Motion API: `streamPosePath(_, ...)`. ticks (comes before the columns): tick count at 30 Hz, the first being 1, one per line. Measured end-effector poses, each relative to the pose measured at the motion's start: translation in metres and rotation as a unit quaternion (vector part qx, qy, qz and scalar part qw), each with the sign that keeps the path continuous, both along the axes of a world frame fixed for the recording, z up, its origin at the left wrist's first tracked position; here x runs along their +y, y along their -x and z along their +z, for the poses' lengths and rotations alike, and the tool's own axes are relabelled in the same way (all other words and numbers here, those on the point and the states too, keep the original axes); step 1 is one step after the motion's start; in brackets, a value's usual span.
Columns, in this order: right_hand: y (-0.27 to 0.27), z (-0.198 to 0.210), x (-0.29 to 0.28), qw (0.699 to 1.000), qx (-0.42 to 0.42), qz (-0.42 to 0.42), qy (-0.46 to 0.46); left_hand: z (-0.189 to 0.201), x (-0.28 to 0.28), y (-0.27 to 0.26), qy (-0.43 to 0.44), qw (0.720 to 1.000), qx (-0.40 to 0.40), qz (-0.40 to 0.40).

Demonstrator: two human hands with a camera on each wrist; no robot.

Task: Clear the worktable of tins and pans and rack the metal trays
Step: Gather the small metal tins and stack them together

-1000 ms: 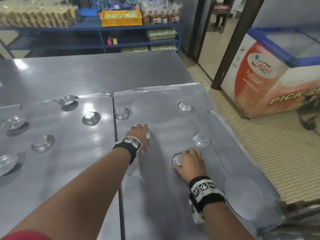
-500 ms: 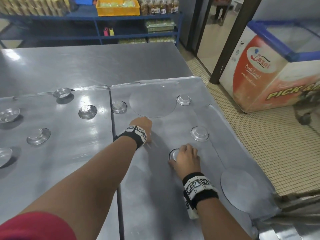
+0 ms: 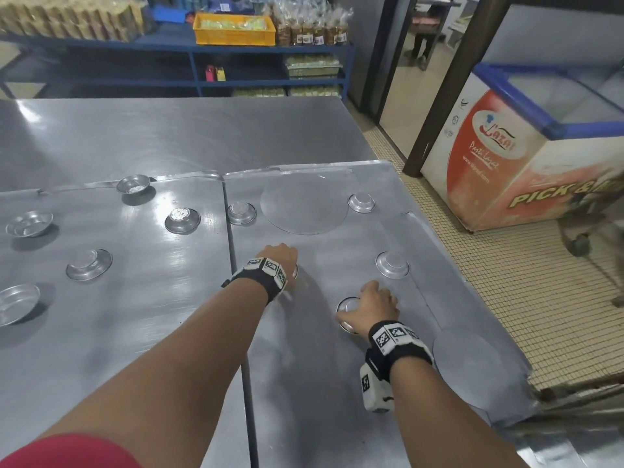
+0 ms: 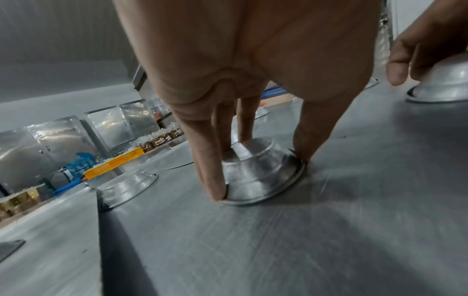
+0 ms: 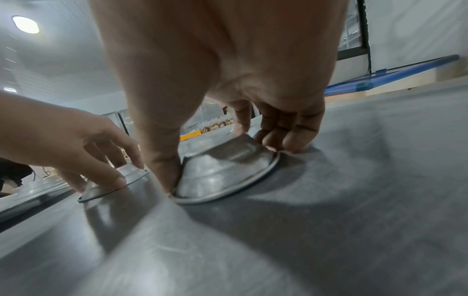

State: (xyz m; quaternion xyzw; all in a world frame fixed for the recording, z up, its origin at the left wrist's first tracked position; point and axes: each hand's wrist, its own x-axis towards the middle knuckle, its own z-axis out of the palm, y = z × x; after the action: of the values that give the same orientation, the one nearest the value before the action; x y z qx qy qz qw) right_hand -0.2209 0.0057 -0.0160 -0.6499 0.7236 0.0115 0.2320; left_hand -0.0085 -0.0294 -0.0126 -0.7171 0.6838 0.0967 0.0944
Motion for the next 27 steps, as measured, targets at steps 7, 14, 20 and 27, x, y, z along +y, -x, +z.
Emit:
streamPosePath(7, -0.002, 0.003, 0.001, 1.000, 0.000, -0.006, 0.013, 0.010, 0.007, 0.022, -0.037, 0.993, -0.100, -0.044)
streamPosePath(14, 0.000, 0.008, 0.009, 0.997, -0.058, 0.013, 0.057, 0.020, 0.008, 0.027, -0.044, 0.996, -0.080, -0.007)
streamPosePath(20, -0.010, 0.027, 0.019, 0.987, -0.116, 0.032, 0.105, 0.037, 0.023, 0.006, 0.002, 0.991, 0.097, 0.091)
streamPosePath(27, -0.048, 0.049, 0.055, 0.959, -0.201, 0.071, 0.186, 0.049, 0.084, -0.040, -0.009, 0.895, 0.384, 0.228)
